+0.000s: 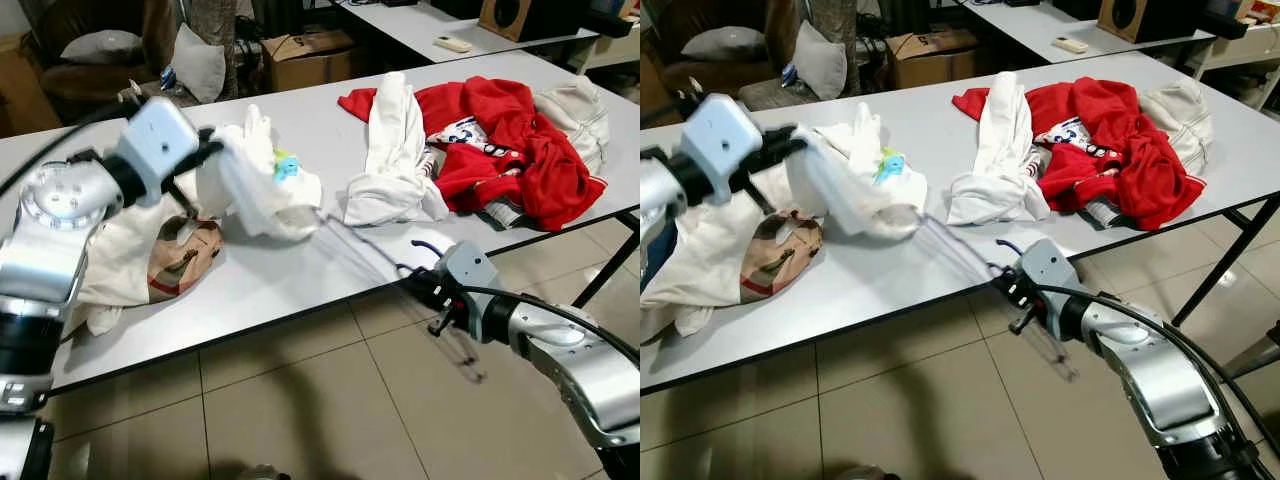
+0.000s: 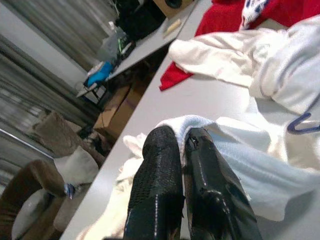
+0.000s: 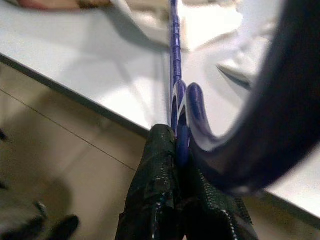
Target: Hang hanger
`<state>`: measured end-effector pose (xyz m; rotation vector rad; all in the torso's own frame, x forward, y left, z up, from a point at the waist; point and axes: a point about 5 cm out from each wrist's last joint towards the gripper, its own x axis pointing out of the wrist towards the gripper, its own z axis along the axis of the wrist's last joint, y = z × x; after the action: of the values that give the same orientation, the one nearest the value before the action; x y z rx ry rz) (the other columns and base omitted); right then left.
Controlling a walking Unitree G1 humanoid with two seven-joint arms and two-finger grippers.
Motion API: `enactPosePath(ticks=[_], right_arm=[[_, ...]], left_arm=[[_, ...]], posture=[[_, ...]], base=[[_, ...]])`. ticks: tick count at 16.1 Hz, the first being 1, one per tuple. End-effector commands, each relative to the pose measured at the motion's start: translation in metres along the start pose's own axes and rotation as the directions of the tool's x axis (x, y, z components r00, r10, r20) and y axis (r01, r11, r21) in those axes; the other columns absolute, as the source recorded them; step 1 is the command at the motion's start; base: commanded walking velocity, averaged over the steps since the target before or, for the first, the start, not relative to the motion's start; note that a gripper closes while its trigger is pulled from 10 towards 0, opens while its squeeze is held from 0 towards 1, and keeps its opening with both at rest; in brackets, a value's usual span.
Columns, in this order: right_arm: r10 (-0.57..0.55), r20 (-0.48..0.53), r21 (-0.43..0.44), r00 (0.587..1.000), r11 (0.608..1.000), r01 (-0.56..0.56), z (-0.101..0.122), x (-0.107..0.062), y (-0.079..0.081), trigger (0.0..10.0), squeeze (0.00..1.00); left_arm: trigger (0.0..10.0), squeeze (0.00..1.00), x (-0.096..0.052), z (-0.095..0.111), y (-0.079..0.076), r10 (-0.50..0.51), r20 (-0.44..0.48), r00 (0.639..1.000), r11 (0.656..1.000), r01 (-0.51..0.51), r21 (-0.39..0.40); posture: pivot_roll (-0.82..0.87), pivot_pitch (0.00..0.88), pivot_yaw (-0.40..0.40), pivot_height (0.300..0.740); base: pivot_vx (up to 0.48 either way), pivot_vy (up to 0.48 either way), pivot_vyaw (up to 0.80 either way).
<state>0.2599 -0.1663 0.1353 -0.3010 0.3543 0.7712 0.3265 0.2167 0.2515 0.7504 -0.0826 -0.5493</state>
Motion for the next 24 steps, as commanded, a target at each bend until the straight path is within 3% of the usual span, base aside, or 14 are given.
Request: enactPosePath(ticks=[1, 4, 5, 7, 8, 10, 12, 14, 17, 24], right_arm=[[0.014, 0.057, 0.022, 0.998, 1.0, -0.016, 0.011, -0.004, -0.001, 10.0, 0.0], [0.055, 0.07, 0.064, 0.996, 0.996, -0.059, 0.015, -0.001, 0.004, 10.0, 0.0], [0.082, 0.034, 0.054, 0.996, 0.995, -0.084, 0.01, 0.001, 0.008, 10.0, 0.0], [0.088, -0.085, -0.022, 0.992, 0.996, -0.09, -0.002, 0.001, 0.01, 10.0, 0.0], [0.058, -0.092, -0.058, 0.994, 0.996, -0.063, -0.002, 0.001, 0.007, 10.0, 0.0], [0.016, -0.045, -0.156, 0.999, 0.987, -0.023, 0.01, 0.002, 0.004, 10.0, 0.0], [-0.028, 0.029, -0.291, 0.999, 0.956, 0.035, 0.032, 0.005, 0.002, 10.0, 0.0], [-0.002, 0.08, -0.336, 0.997, 0.941, 0.029, 0.05, 0.008, 0.01, 10.0, 0.0], [0.065, 0.091, -0.348, 0.994, 0.937, -0.029, 0.051, 0.012, 0.026, 10.0, 0.0], [0.003, 0.044, -0.42, 0.999, 0.908, 0.016, 0.051, 0.012, 0.029, 10.0, 0.0]], left_arm=[[0.0, 0.0, -0.002, 0.002, 0.0, -0.012, 0.004, 1.0, 1.0, 0.012, 0.027], [0.0, 0.0, 0.0, 0.007, -0.004, -0.025, 0.049, 0.998, 1.0, 0.024, 0.019], [0.0, 0.0, 0.0, 0.009, -0.004, -0.013, 0.063, 0.998, 1.0, 0.013, 0.008], [0.0, 0.0, 0.001, 0.012, 0.0, 0.013, 0.083, 0.996, 1.0, -0.012, -0.015], [0.0, 0.0, 0.001, 0.013, 0.001, 0.017, 0.089, 0.996, 1.0, -0.015, -0.023], [0.0, 0.0, 0.003, 0.014, 0.002, 0.019, 0.09, 0.996, 0.999, -0.015, -0.038], [0.0, 0.0, 0.006, 0.007, 0.0, 0.018, 0.025, 1.0, 0.998, -0.016, -0.06], [0.0, 0.0, 0.01, -0.001, -0.004, 0.015, -0.027, 1.0, 0.997, -0.017, -0.079], [0.0, 0.0, 0.014, -0.003, -0.006, 0.045, -0.03, 0.999, 0.994, -0.048, -0.1], [0.0, 0.0, 0.017, -0.016, 0.007, 0.2, -0.1, 0.975, 0.971, -0.211, -0.113]], posture=[[0.0, 0.0, 0.086, 0.74], [0.01, 0.0, 0.078, 0.74], [0.01, 0.0, 0.078, 0.74], [0.02, 0.0, 0.071, 0.74], [0.02, 0.0, 0.073, 0.74], [0.02, 0.0, 0.077, 0.74], [0.02, 0.0, 0.084, 0.74], [0.02, 0.0, 0.087, 0.74], [0.02, 0.0, 0.084, 0.74], [0.02, 0.0, 0.088, 0.74]], base=[[0.0, 0.0, 0.0], [0.0, 0.0, 0.0], [0.0, 0.0, 0.0], [0.0, 0.0, 0.0], [0.0, 0.0, 0.0], [0.0, 0.0, 0.0], [0.0, 0.0, 0.0], [0.0, 0.0, 0.0], [0.0, 0.0, 0.0], [0.0, 0.0, 0.0]])
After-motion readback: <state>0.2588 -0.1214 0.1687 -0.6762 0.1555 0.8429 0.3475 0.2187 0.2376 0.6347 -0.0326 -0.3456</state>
